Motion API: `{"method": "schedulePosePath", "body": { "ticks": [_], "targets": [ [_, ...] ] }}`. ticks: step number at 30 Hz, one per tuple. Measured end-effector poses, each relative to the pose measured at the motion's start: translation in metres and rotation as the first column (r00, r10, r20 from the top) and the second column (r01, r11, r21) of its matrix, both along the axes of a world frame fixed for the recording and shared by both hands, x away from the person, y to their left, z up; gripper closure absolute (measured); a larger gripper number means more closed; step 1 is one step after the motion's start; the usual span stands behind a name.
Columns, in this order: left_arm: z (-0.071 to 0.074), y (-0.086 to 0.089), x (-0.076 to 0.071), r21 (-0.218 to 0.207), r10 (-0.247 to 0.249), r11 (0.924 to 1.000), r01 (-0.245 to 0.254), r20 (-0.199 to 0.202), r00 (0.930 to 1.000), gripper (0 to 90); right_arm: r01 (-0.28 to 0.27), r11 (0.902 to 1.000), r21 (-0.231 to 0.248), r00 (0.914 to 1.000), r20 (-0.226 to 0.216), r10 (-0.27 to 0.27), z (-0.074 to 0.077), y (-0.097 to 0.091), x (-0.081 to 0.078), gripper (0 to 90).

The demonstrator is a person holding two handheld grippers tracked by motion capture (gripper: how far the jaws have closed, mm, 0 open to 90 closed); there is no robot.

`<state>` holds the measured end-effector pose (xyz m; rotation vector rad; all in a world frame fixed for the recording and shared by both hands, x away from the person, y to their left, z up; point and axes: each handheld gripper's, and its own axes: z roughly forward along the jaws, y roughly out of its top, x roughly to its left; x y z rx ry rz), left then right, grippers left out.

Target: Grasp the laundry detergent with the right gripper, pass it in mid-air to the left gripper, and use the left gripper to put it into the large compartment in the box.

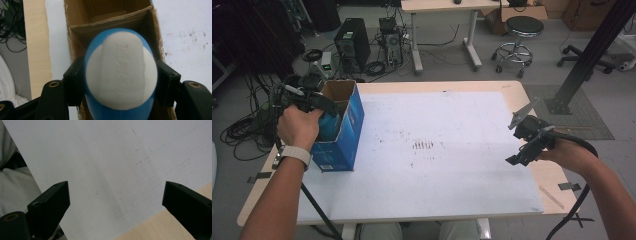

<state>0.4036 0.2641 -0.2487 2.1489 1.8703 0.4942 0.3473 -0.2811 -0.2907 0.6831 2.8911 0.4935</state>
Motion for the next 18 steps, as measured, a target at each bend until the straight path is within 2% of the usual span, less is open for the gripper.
{"method": "schedulePosePath", "body": {
  "ticks": [4, 18],
  "targets": [
    [-0.009, 0.000, 0.002, 0.006, -0.004, 1.0000, 0.004, -0.013, 0.9999, 37.9, 0.004, 1.0000, 0.002, 1.0000, 0.000, -0.004, -0.001, -0.001, 0.000, 7.5],
    [-0.026, 0.001, 0.006, 0.007, 0.006, 1.0000, -0.006, -0.048, 0.9988, 37.9, 0.007, 1.0000, -0.007, 0.9998, -0.018, -0.007, -0.005, -0.002, 0.000, 7.7]
  ]
}}
